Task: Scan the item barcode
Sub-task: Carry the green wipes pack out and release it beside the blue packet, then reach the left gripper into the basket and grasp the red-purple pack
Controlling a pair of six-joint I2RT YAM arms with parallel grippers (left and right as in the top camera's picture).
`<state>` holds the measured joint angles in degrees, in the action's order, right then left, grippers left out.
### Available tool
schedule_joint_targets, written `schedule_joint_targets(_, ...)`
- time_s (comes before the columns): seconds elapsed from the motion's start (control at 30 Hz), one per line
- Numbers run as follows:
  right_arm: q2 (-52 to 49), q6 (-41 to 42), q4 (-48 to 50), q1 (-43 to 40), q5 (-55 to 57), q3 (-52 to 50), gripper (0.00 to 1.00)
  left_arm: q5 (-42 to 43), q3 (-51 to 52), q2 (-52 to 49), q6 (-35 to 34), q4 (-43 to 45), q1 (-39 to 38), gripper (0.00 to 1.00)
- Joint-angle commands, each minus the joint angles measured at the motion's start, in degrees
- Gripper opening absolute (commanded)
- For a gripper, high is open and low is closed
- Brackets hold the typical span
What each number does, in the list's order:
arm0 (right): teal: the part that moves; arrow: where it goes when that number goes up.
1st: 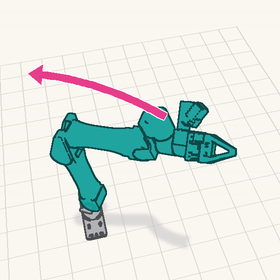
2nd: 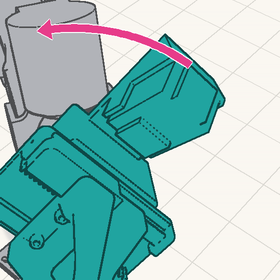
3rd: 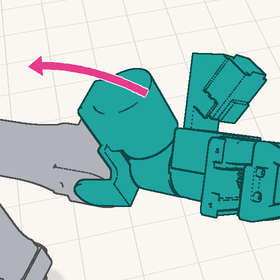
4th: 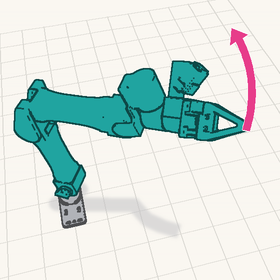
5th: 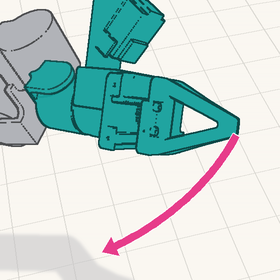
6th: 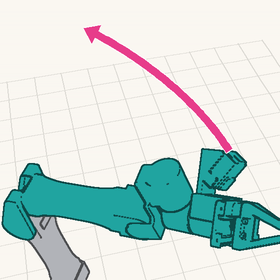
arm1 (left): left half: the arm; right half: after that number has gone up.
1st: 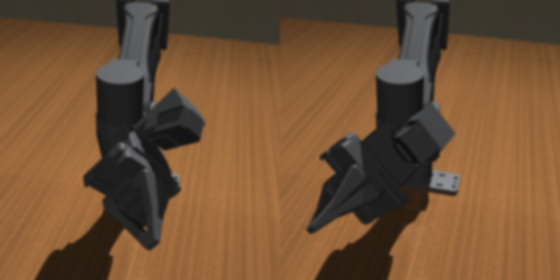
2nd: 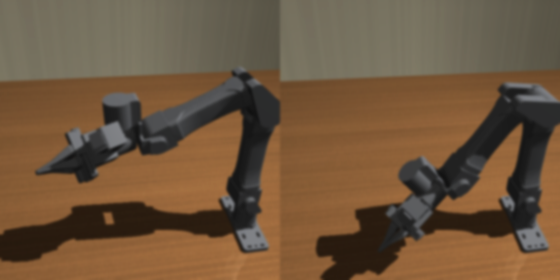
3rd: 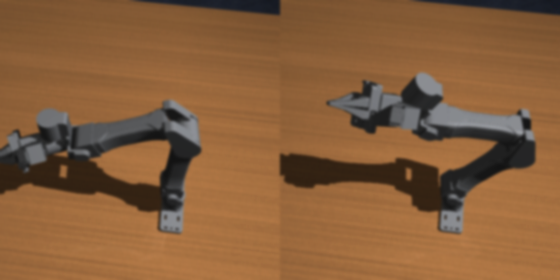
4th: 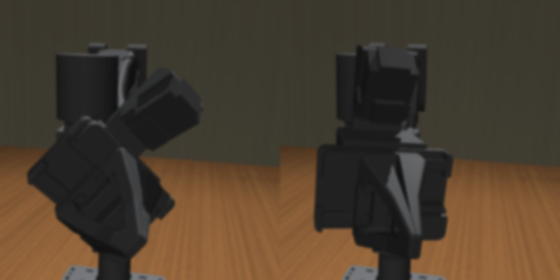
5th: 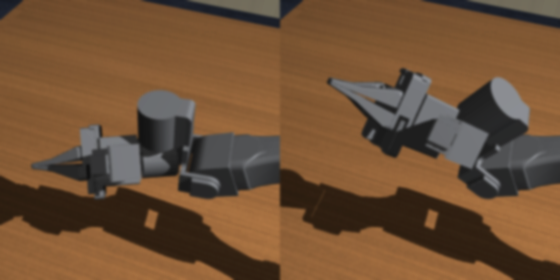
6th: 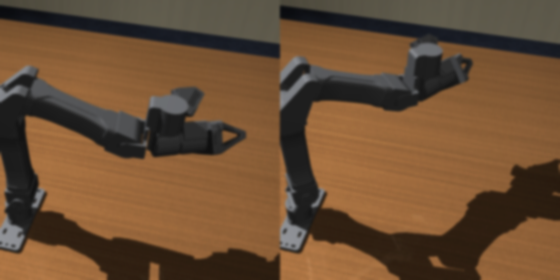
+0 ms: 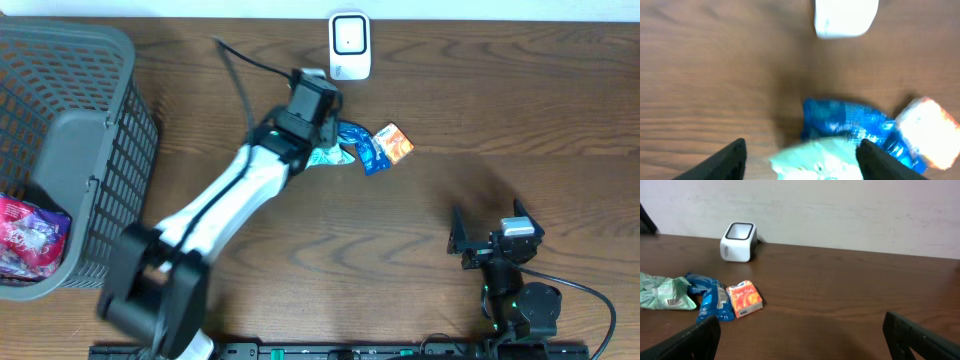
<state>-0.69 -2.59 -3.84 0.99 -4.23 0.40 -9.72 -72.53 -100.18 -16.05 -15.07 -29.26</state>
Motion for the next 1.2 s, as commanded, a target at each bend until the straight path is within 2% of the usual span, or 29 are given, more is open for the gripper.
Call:
schedule_joint_targets(0.0,0.3,-0.7,-0.2,0.3,0.0,-0.1,0.99,-4.1,-0.5,7.1,1.0,-1.0,3.1,0.77)
schedule_joint_targets(0.27,0.3,-0.7,-0.2,0.3,0.0,-0.1,0.99,-4.1,-0.5,19.8,1.0,-3.1,16.9,0.78)
schedule_joint_targets(0.43,0.3,-0.7,-0.2,0.3,0.0,-0.1,0.99,-4.3,-0.5,25.6,1.0,-5.2,29.0,0.78)
schedule_joint_targets(0.53,0.3,-0.7,-0.2,0.3,0.0,-0.1,0.99,-7.4,-0.5,27.0,1.0,-7.8,35.9,0.78)
schedule_joint_targets(0.67,0.3,-0.7,-0.2,0.3,0.0,-0.1,0.99,-15.3,-0.5,26.5,0.6,-13.1,45.3,0.78)
schedule_joint_targets(0.77,0.3,-0.7,-0.2,0.3,0.0,-0.1,0.99,-19.5,-0.5,25.6,-3.6,-16.3,50.3,0.79)
schedule_joint_targets(0.8,0.3,-0.7,-0.2,0.3,0.0,-0.1,0.99,-19.7,-0.5,25.2,-5.7,-17.1,51.7,0.79)
schedule_joint_targets(0.83,0.3,-0.7,-0.2,0.3,0.0,-0.1,0.99,-19.7,-0.5,24.7,-8.5,-18.4,53.7,0.86)
schedule_joint_targets(0.9,0.3,-0.7,-0.2,0.3,0.0,-0.1,0.99,-19.7,-0.5,23.8,-11.3,-20.4,55.9,0.89)
schedule_joint_targets(1.17,0.3,-0.7,-0.2,0.3,0.0,-0.1,0.99,-19.7,-0.5,15.8,-15.8,-26.8,62.8,0.96)
